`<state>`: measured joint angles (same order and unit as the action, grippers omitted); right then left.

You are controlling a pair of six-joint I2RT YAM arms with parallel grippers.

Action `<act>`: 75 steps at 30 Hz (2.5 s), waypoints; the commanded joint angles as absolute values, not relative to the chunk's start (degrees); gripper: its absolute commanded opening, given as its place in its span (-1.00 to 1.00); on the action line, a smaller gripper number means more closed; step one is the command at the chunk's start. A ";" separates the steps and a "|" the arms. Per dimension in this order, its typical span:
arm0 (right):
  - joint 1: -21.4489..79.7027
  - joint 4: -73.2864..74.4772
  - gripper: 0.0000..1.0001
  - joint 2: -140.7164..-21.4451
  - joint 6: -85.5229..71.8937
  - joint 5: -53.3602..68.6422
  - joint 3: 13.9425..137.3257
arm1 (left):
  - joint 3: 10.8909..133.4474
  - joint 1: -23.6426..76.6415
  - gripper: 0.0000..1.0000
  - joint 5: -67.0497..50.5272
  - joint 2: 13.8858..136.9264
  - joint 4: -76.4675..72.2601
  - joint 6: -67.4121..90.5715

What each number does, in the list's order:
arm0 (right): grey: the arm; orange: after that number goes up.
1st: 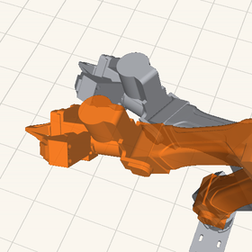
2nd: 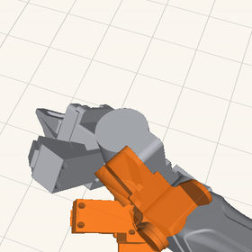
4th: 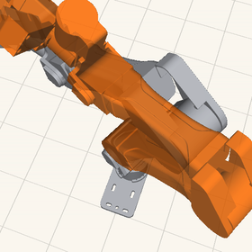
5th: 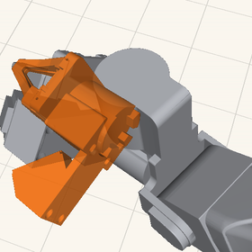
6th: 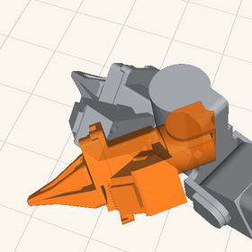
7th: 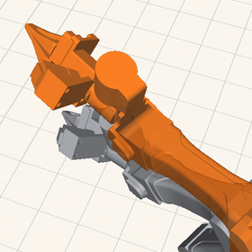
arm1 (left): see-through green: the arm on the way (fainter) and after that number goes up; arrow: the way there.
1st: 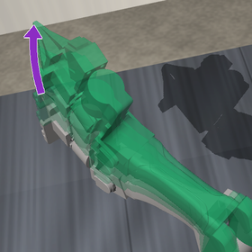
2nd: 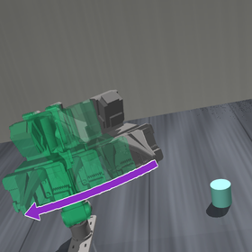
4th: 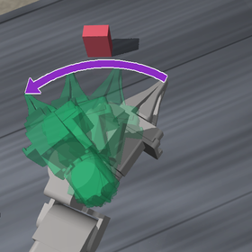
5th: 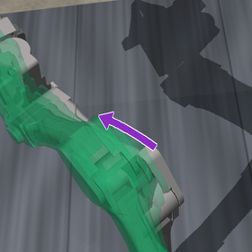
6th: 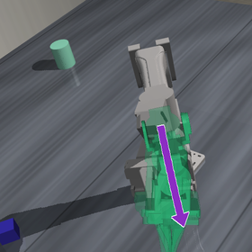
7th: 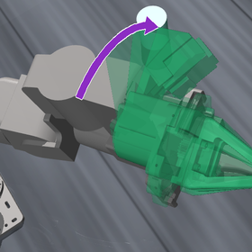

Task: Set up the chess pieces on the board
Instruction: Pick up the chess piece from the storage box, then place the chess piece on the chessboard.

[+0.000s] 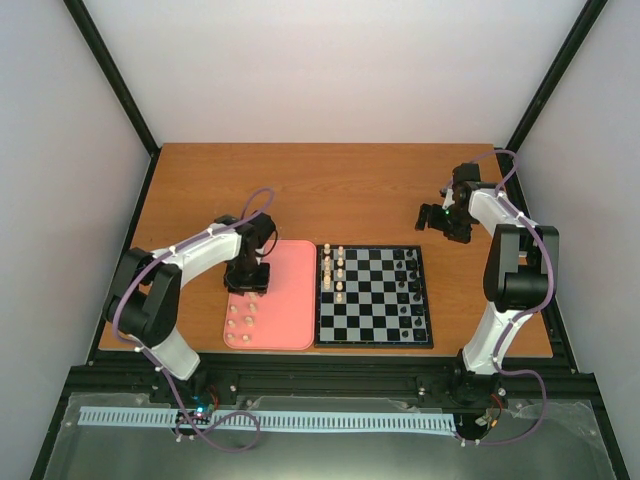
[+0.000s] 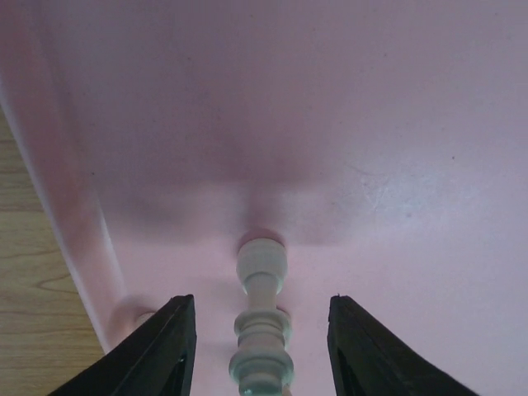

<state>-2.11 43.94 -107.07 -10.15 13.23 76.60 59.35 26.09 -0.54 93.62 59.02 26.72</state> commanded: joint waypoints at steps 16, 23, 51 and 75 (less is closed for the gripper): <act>-1.74 44.20 1.00 -108.63 -9.60 12.55 78.12 | 64.59 25.79 -0.98 -2.44 94.08 62.00 24.34; -1.75 44.29 1.00 -108.39 -9.58 12.06 77.98 | 79.99 36.60 -0.97 -8.67 93.92 71.56 24.73; -1.67 44.12 1.00 -106.70 -9.44 10.84 76.66 | 88.07 47.15 -0.87 -12.95 109.86 64.84 22.78; -1.67 43.95 1.00 -105.64 -9.40 10.79 75.85 | 89.13 48.43 -0.86 -11.69 113.26 63.04 23.37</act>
